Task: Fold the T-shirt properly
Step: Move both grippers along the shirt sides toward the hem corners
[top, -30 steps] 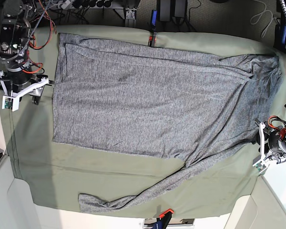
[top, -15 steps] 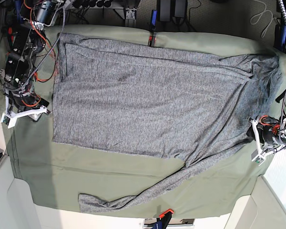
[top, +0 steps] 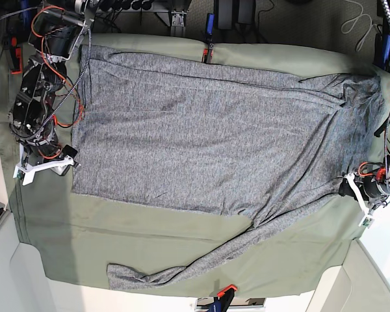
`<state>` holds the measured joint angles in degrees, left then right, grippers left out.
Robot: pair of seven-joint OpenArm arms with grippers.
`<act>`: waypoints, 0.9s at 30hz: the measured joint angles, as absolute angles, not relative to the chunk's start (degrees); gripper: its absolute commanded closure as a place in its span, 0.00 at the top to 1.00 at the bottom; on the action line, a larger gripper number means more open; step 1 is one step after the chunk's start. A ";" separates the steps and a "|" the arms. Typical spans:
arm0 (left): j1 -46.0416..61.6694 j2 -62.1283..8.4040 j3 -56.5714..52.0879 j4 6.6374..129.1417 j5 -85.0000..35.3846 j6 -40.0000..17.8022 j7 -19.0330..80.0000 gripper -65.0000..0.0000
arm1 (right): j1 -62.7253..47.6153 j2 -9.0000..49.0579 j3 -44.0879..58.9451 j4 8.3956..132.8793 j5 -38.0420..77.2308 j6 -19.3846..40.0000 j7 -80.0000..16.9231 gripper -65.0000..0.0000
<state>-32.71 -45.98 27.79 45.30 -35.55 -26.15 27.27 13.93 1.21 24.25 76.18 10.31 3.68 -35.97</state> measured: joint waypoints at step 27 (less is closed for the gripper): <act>-32.73 -40.80 25.43 36.32 -30.35 -21.91 22.04 0.56 | 13.96 0.58 23.70 73.87 14.15 8.82 -34.33 0.51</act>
<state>-32.73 -40.80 25.43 36.32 -30.35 -21.91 22.04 13.96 0.58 23.70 73.87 14.15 8.82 -34.33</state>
